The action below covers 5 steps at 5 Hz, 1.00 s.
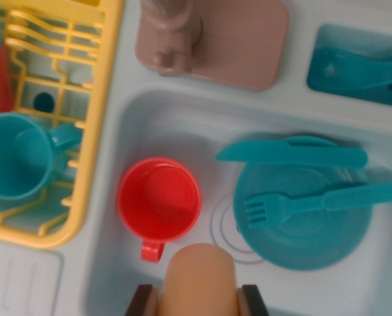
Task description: Pick detergent from the sink
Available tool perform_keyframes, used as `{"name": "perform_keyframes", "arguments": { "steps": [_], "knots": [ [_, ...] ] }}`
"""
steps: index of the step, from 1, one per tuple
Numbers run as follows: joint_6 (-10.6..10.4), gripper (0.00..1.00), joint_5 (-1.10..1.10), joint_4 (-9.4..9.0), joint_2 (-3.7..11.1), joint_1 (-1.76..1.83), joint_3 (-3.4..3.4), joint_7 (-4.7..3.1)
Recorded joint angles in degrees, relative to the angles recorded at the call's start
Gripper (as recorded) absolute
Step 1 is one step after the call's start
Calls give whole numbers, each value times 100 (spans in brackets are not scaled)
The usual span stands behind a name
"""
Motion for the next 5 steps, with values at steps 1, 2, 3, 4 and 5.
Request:
{"name": "perform_keyframes", "arguments": {
  "steps": [1,2,3,4,5],
  "knots": [
    [266,100,-16,177,-90,0,-1,23],
    [266,100,-16,177,-90,0,-1,23],
    [520,100,-32,345,-176,-1,-1,45],
    [520,100,-32,345,-176,-1,-1,45],
    [757,100,-47,503,-257,-1,-2,66]
  ]
}}
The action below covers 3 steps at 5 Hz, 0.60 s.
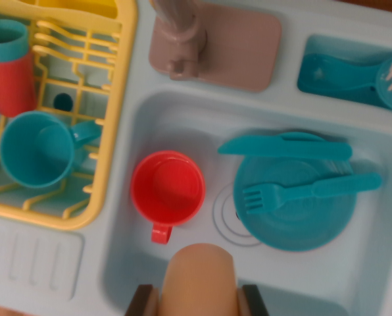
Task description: Pick detergent from the sink
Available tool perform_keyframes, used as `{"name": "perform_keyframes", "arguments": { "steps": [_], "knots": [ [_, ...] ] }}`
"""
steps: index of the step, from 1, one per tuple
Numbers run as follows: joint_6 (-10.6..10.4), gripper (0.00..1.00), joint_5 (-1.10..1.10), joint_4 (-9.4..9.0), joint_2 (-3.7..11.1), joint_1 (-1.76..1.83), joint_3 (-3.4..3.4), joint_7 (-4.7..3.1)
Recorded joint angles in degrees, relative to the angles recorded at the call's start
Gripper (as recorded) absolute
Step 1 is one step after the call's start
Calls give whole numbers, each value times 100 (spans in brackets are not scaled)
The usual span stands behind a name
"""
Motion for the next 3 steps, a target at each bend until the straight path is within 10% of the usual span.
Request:
{"name": "perform_keyframes", "arguments": {
  "steps": [3],
  "knots": [
    [217,100,-13,144,-73,0,-1,19]
  ]
}}
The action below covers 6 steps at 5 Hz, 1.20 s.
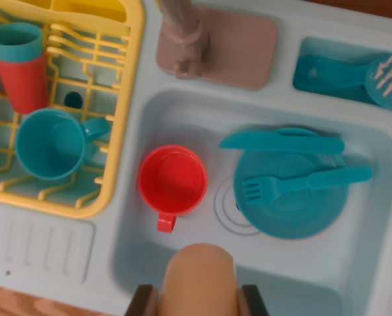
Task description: Pick detergent from the sink
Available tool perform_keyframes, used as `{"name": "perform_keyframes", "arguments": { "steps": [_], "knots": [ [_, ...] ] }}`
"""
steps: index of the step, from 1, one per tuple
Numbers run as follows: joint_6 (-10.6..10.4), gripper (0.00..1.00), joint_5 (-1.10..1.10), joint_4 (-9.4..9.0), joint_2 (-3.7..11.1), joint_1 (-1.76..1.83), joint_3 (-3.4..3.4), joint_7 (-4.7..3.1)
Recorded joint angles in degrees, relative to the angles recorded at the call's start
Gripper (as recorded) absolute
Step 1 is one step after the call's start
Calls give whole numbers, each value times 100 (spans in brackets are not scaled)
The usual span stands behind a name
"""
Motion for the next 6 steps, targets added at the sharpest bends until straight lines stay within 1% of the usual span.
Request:
{"name": "perform_keyframes", "arguments": {
  "steps": [1,2,3,4,5,6],
  "knots": [
    [182,100,-11,121,-62,0,-1,16],
    [182,100,-11,121,-62,0,-1,16],
    [341,100,-21,226,-115,-1,-1,30],
    [341,100,-21,226,-115,-1,-1,30],
    [463,100,-29,308,-157,-1,-1,40],
    [463,100,-29,308,-157,-1,-1,40]
  ]
}}
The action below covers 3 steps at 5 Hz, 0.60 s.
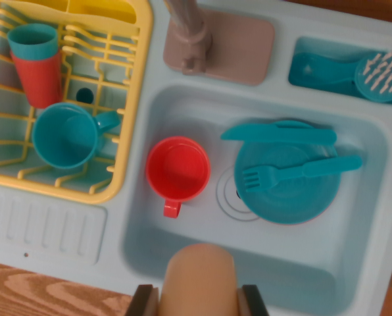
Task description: Pick detergent from the sink
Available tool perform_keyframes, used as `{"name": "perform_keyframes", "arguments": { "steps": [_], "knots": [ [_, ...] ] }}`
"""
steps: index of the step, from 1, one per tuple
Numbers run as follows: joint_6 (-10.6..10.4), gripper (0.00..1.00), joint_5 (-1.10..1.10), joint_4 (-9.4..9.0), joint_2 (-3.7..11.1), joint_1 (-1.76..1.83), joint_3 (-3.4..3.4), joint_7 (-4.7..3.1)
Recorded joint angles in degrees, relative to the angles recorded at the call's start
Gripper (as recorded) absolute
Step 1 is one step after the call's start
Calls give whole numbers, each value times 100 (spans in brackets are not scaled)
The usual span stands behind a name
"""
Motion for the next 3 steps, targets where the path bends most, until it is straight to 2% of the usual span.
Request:
{"name": "perform_keyframes", "arguments": {
  "steps": [1,3],
  "knots": [
    [81,100,-5,54,-27,0,0,7],
    [113,100,-7,75,-38,0,0,10]
  ]
}}
